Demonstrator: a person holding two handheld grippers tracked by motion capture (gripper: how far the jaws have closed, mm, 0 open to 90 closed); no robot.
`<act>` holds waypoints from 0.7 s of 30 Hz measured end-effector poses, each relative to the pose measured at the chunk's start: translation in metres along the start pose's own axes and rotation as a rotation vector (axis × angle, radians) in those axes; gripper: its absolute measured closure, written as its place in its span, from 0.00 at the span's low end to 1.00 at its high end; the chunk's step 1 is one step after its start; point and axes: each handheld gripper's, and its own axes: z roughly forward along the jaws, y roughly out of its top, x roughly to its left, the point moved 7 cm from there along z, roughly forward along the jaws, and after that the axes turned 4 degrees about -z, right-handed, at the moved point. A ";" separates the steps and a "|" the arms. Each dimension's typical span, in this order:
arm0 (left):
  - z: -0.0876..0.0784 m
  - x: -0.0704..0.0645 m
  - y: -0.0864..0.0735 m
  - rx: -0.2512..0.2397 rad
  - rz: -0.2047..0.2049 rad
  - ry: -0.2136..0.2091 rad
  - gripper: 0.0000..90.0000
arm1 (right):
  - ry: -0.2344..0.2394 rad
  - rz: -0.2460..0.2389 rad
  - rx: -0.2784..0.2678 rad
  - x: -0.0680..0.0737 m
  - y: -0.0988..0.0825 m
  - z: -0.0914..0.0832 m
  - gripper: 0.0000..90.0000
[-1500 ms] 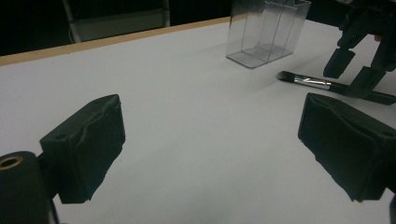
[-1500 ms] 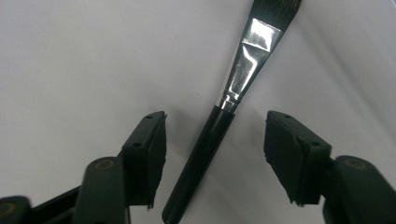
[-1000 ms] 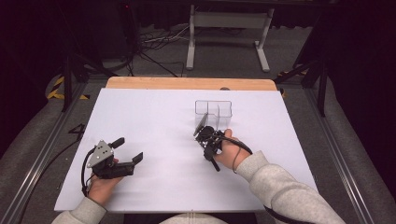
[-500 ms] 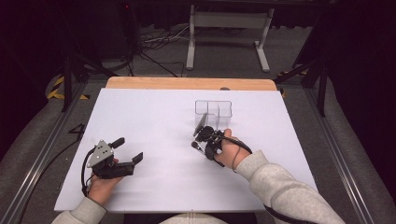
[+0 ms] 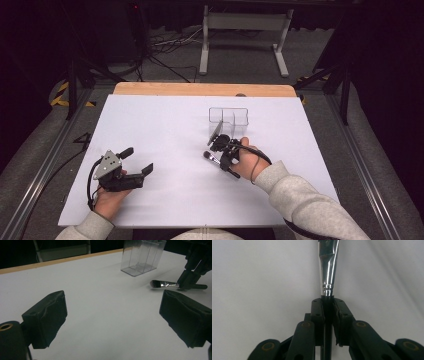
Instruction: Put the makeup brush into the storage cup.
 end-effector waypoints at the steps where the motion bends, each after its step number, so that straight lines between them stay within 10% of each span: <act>1: 0.000 0.000 0.000 0.000 0.000 0.000 0.09 | 0.001 -0.007 -0.012 0.000 0.000 -0.002 0.89; 21: 0.000 0.000 0.000 0.002 0.001 0.003 0.09 | 0.008 -0.020 -0.383 -0.003 0.001 -0.049 0.89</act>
